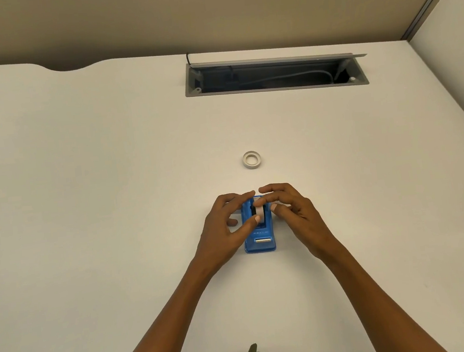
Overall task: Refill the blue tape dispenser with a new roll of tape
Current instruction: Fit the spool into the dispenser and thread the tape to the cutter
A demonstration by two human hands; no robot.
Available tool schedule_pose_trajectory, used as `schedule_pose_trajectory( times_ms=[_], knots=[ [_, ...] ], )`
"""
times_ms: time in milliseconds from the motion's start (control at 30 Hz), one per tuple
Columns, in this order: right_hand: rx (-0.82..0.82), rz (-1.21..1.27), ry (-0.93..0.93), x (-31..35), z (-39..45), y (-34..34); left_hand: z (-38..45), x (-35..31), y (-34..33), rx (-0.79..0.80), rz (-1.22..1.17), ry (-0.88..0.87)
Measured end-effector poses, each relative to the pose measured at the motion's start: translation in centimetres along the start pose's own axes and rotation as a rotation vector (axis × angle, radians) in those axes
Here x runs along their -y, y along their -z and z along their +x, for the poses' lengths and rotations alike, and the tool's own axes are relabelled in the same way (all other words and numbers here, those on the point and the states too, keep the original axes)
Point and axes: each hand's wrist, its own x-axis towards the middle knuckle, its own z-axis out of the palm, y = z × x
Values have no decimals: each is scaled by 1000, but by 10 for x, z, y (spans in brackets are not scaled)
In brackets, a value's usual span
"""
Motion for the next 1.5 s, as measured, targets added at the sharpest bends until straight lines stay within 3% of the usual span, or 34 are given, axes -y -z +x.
schedule_pose_trajectory(
  times_ms=[533, 1267, 1500],
  knots=[
    [68, -71, -35, -10, 7, 2, -1, 0, 0, 11, -4, -14],
    [-123, -23, -172, -5, 23, -12, -1, -1, 1, 7, -26, -6],
    [-76, 48, -54, -6, 4, 0, 0, -2, 1, 19, -18, 5]
  ],
)
